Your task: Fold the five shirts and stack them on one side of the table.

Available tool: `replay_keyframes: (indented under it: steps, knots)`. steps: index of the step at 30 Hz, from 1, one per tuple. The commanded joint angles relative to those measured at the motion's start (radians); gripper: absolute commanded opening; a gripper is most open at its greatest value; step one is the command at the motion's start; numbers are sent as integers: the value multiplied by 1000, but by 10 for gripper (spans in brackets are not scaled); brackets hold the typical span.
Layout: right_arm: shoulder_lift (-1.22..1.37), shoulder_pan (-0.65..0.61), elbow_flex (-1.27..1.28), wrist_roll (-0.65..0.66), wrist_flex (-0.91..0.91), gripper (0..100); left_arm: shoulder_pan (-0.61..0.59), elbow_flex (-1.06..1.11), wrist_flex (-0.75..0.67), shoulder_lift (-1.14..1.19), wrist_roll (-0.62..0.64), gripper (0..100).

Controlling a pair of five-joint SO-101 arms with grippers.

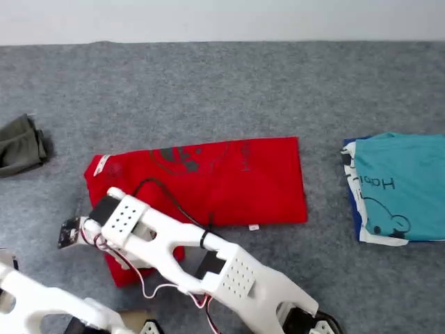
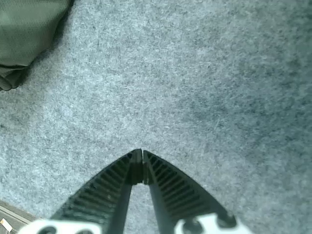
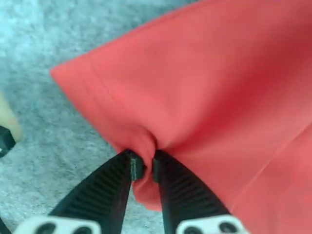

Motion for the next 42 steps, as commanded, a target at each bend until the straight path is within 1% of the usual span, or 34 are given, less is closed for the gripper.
replay_keyframes:
  steps: [1, 8, 11, 15, 23, 27, 33, 35, 38, 40, 42]
  knots:
    - [2, 31, -48, -12, -2, 10, -6, -2, 12, -18, 0, 6]
    - [4, 81, -350, -9, 125, 10, -6, -1, 9, -18, 0, 6]
    - [5, 117, -465, -9, 133, 10, -5, -1, 8, -18, 0, 6]
    - [15, 163, -559, -8, 128, 10, -5, -1, 8, -18, 0, 6]
    - [16, 236, -560, -8, 41, 10, 0, 38, 5, -18, 0, 6]
    - [21, 248, -559, -8, 12, 10, 2, 38, 5, -18, 0, 6]
    - [114, 289, -565, -12, -41, 19, 2, 38, 5, -18, 0, 6]
    - [143, 306, -566, -12, -33, 57, -2, 38, 5, -18, 0, 6]
    - [176, 340, -566, -23, -22, 141, -5, 38, 6, -18, 0, 6]
    - [186, 374, -566, -64, -24, 147, -5, 38, 6, -18, 0, 6]
    - [189, 403, -566, -75, -18, 147, -5, 38, 6, -18, 0, 6]
